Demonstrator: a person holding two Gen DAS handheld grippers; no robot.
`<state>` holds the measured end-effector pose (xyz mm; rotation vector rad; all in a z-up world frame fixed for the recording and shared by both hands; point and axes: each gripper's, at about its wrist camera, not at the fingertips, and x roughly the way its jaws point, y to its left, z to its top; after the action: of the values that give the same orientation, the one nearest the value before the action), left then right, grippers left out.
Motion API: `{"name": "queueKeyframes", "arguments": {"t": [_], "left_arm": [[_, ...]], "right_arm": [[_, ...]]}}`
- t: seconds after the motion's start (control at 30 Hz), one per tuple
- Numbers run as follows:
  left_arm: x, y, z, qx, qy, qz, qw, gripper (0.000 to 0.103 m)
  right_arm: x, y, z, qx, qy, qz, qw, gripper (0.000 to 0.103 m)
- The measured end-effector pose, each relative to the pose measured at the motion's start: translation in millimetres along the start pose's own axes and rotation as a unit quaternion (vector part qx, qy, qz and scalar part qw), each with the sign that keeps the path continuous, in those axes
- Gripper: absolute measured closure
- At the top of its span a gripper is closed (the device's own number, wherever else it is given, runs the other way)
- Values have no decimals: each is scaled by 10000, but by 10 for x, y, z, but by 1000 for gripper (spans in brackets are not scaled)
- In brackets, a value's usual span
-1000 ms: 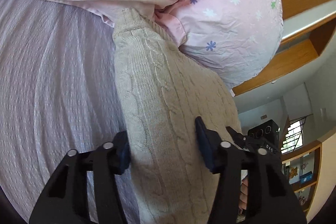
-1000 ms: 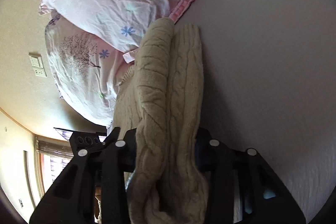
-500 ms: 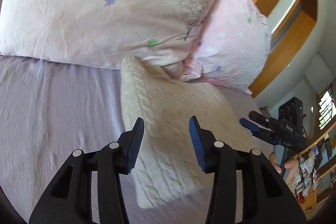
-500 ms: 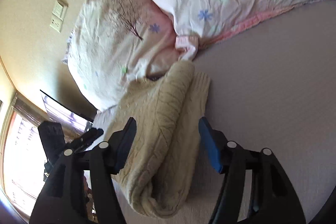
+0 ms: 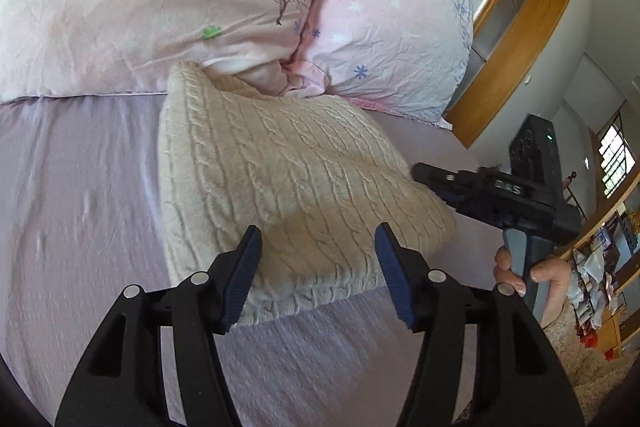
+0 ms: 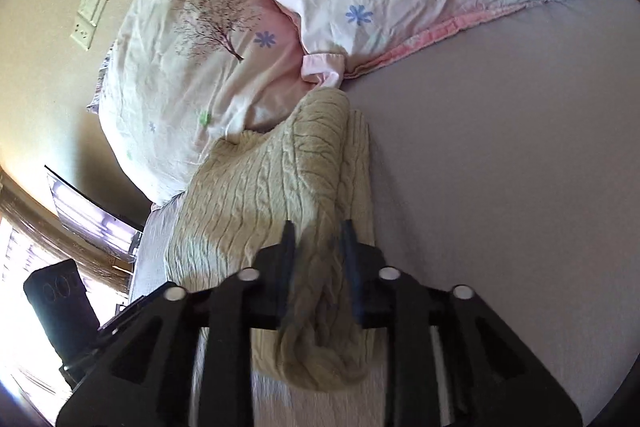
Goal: Fold small clothes
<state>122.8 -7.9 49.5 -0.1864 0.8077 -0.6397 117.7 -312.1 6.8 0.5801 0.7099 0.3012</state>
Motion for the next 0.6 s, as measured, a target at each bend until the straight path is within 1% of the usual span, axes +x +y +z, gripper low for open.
{"name": "queueKeyframes", "arguments": {"t": [0.03,0.07,0.1,0.13,0.17,0.2,0.23,0.33,0.4,0.47,0.53,0.6], "left_arm": [[-80,19,-44,-39,-71,167,9998,28],[-148,36,-98,-49,-131,408,9991,18],[-220,59,-171,-95,-195,828,9963,6],[-267,83,-233,-134,-244,1260,9916,1],[-301,101,-299,-130,-267,1613,9865,1],[-300,123,-335,-113,-226,1752,9842,1],[-286,149,-371,-126,-122,1820,9831,1],[-150,211,-445,-196,369,2086,9771,1],[-48,227,-480,-131,593,2232,9729,1],[11,229,-514,-112,704,2317,9702,1],[45,219,-543,-79,719,2352,9693,1],[76,179,-561,18,727,2459,9666,1]], "right_arm": [[-124,32,-71,-148,-176,66,9997,7],[-211,82,-146,-356,-286,79,9989,2],[-271,157,-234,-611,-273,-54,9977,2],[-310,236,-330,-859,-204,-337,9955,2],[-319,297,-430,-1108,-117,-648,9917,2],[-275,346,-491,-1320,-12,-868,9874,2],[-251,390,-572,-1466,118,-1016,9839,2],[-64,529,-798,-1786,542,-1357,9730,2],[37,585,-936,-2006,536,-1643,9643,2],[112,650,-1014,-2125,550,-1843,9581,2],[179,677,-1053,-2089,609,-1918,9570,2],[265,690,-1070,-2048,701,-2051,9545,2]]}}
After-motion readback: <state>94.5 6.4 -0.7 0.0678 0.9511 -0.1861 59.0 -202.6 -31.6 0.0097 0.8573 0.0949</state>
